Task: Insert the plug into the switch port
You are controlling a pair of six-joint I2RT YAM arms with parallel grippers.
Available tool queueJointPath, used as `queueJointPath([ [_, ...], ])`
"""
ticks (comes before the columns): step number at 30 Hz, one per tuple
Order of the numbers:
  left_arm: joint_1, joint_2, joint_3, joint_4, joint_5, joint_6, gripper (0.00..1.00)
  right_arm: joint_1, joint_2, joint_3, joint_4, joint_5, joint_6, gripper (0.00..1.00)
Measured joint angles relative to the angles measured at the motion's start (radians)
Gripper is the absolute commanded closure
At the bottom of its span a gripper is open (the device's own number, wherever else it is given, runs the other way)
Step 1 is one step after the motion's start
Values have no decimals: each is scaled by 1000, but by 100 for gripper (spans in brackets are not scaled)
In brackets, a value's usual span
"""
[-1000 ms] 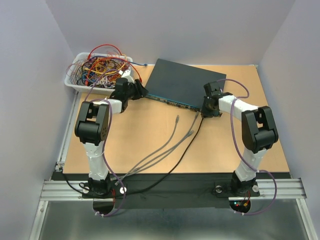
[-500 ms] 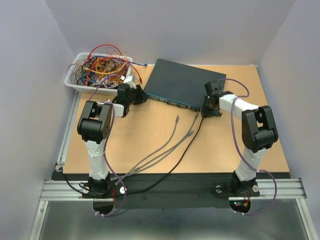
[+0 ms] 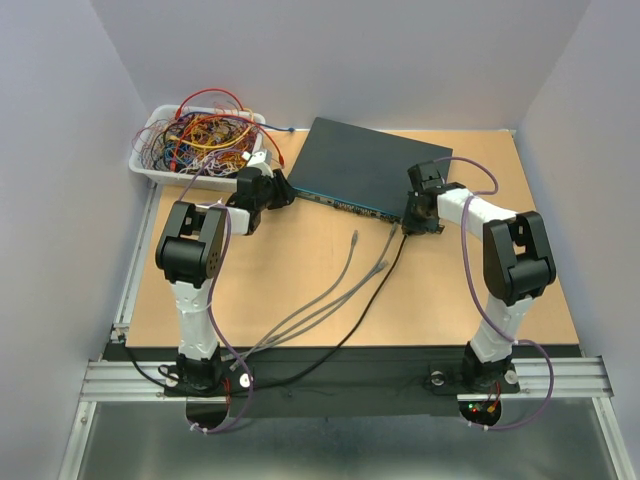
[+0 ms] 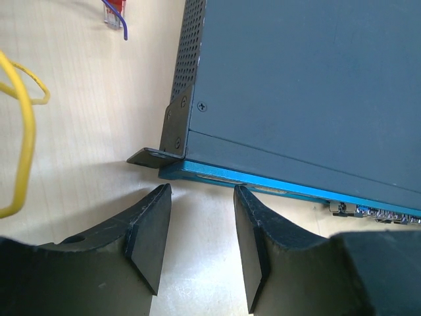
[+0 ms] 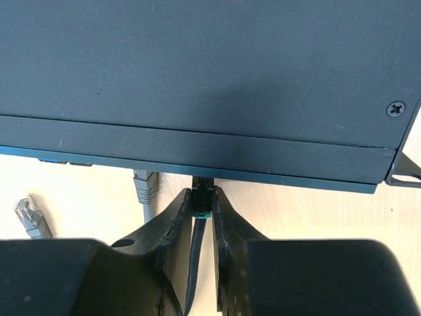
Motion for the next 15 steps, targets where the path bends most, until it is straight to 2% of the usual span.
queueJointPath([
  [10,0,0,0,0,-4,1,47,18,-4,0,-1,33,15,100],
  [15,0,0,0,0,-4,3,47,53,-18,26,32,-2,27,99],
])
